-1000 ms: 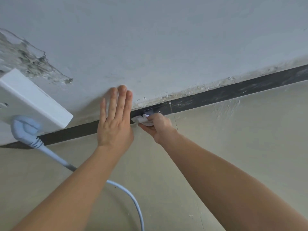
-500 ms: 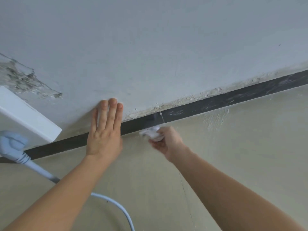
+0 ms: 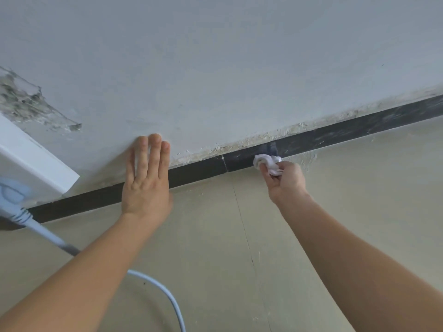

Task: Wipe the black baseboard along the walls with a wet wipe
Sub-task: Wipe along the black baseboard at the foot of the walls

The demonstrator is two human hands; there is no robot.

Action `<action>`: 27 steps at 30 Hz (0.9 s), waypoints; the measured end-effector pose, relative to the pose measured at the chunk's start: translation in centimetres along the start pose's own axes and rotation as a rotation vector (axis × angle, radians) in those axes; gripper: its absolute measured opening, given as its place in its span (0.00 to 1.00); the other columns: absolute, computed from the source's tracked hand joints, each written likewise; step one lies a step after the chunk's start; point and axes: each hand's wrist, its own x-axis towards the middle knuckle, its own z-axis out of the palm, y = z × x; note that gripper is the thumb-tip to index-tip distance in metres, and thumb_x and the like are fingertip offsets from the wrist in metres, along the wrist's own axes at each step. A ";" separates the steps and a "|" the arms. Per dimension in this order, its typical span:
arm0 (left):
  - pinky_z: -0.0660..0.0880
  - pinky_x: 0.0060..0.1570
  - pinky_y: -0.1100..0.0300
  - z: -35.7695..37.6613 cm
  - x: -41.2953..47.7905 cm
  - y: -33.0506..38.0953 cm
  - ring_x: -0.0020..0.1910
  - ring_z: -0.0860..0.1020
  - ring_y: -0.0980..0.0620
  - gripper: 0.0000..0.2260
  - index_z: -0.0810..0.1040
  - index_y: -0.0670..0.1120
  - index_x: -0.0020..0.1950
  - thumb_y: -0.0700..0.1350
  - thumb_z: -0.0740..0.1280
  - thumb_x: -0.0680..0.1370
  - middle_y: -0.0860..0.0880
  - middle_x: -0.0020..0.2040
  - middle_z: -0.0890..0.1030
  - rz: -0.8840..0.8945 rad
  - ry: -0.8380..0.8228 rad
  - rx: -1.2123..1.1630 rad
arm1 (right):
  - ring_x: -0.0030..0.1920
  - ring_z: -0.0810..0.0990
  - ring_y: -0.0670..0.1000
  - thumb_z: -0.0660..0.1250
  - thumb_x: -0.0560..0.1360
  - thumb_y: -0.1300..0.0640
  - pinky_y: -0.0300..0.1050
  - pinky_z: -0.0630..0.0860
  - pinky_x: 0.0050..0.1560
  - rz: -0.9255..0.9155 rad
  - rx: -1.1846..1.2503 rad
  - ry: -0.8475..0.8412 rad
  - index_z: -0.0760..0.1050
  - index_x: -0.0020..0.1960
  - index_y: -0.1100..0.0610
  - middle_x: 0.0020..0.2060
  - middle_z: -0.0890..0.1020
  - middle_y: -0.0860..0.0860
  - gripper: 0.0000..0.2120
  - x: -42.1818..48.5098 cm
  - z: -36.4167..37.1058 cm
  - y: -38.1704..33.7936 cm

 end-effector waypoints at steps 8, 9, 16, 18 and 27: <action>0.42 0.73 0.43 1.0 0.0 0.3 0.75 0.37 0.39 0.57 0.37 0.38 0.76 0.39 0.74 0.60 0.41 0.76 0.35 0.012 0.048 -0.011 | 0.35 0.77 0.53 0.55 0.75 0.65 0.43 0.79 0.39 0.186 -0.342 -0.194 0.74 0.44 0.63 0.39 0.81 0.59 0.09 -3.0 1.4 4.6; 0.42 0.73 0.43 0.9 0.0 0.3 0.75 0.37 0.39 0.56 0.37 0.38 0.76 0.38 0.73 0.61 0.41 0.76 0.35 0.010 0.052 -0.007 | 0.38 0.78 0.54 0.55 0.75 0.66 0.44 0.81 0.42 0.219 -0.377 -0.274 0.75 0.45 0.64 0.41 0.82 0.60 0.10 -3.4 1.9 5.9; 0.40 0.73 0.45 0.0 -0.1 0.4 0.75 0.35 0.42 0.57 0.36 0.40 0.76 0.39 0.74 0.60 0.43 0.76 0.33 -0.019 0.010 -0.040 | 0.30 0.77 0.52 0.54 0.75 0.71 0.44 0.81 0.41 0.171 -0.257 -0.311 0.71 0.38 0.65 0.33 0.77 0.59 0.10 -4.3 4.4 5.5; 0.38 0.73 0.46 -0.1 0.0 0.5 0.75 0.34 0.42 0.59 0.34 0.40 0.76 0.41 0.75 0.60 0.43 0.75 0.32 -0.018 -0.005 -0.038 | 0.32 0.77 0.53 0.55 0.77 0.69 0.44 0.81 0.38 0.122 -0.197 -0.237 0.70 0.39 0.65 0.35 0.77 0.59 0.10 -3.7 3.9 3.6; 0.35 0.72 0.46 -0.5 0.1 0.8 0.75 0.34 0.40 0.59 0.33 0.39 0.75 0.42 0.75 0.60 0.42 0.75 0.32 -0.030 -0.035 0.000 | 0.29 0.75 0.50 0.53 0.75 0.66 0.39 0.77 0.33 -0.081 0.036 0.036 0.73 0.39 0.62 0.30 0.77 0.55 0.12 -2.1 1.3 -1.7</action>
